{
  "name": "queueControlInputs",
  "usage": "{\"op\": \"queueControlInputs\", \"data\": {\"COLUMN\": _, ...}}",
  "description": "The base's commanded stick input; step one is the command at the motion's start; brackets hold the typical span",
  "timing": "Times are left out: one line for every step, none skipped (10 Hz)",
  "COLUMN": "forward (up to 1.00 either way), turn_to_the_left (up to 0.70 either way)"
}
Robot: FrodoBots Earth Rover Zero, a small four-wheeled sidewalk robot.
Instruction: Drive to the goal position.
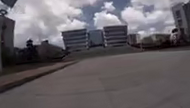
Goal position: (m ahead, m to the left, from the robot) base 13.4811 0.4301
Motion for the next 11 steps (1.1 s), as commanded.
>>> {"op": "queueControlInputs", "data": {"forward": 0.7, "turn_to_the_left": 0.0}}
{"op": "queueControlInputs", "data": {"forward": 0.7, "turn_to_the_left": 0.0}}
{"op": "queueControlInputs", "data": {"forward": 0.7, "turn_to_the_left": 0.0}}
{"op": "queueControlInputs", "data": {"forward": 0.7, "turn_to_the_left": 0.0}}
{"op": "queueControlInputs", "data": {"forward": 0.7, "turn_to_the_left": 0.0}}
{"op": "queueControlInputs", "data": {"forward": 0.7, "turn_to_the_left": 0.0}}
{"op": "queueControlInputs", "data": {"forward": 0.7, "turn_to_the_left": 0.0}}
{"op": "queueControlInputs", "data": {"forward": 0.7, "turn_to_the_left": 0.0}}
{"op": "queueControlInputs", "data": {"forward": 0.7, "turn_to_the_left": 0.0}}
{"op": "queueControlInputs", "data": {"forward": 0.7, "turn_to_the_left": 0.0}}
{"op": "queueControlInputs", "data": {"forward": 0.7, "turn_to_the_left": 0.0}}
